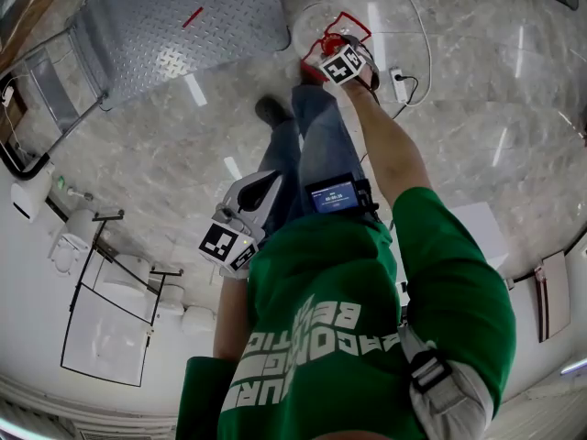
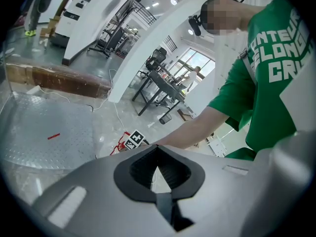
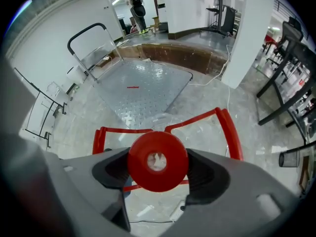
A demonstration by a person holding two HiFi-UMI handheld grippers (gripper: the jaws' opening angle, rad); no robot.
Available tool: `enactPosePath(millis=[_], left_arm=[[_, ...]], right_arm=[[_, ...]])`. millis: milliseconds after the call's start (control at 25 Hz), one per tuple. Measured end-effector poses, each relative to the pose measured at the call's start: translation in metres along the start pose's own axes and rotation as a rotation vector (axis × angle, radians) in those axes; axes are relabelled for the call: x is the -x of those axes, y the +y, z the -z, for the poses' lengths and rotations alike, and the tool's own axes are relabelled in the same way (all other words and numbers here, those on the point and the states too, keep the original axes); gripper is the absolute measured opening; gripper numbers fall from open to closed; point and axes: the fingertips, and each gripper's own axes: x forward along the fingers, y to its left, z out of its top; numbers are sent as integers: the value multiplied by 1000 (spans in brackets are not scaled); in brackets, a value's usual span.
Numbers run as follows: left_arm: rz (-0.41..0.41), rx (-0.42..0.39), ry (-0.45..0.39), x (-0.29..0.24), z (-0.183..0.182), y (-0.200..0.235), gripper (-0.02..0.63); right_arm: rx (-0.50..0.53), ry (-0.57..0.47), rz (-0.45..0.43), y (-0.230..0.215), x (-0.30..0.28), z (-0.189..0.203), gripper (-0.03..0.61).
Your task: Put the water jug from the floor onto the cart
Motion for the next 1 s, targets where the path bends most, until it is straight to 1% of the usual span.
enactPosePath(millis=[240,360,480,560,680,840,1000], left_arm=[[-19,-17,-20,2,-2,0,9],[-18,-29,-47,1,-6,-2,9],[-13,-51,-85,0,-8,-6,9],[-14,-65,-108,-1,-15,-11,9],[-15,-102,-136,1,-22,-21,9],[-40,-149,-181,7,-37,-24,9],[-54,-178,-239,16,-56,-20,9]], right_arm=[[-24,-2,6,-2,11,4,307],[-37,-27,6,-4,30,3,307],[-18,-47,7,-5,54,2,307],[7,-65,5,-7,72,1,307],[40,-118,3,-11,109,-5,307],[84,-200,12,-15,163,-23,305],[120,-275,28,-16,219,-42,305]])
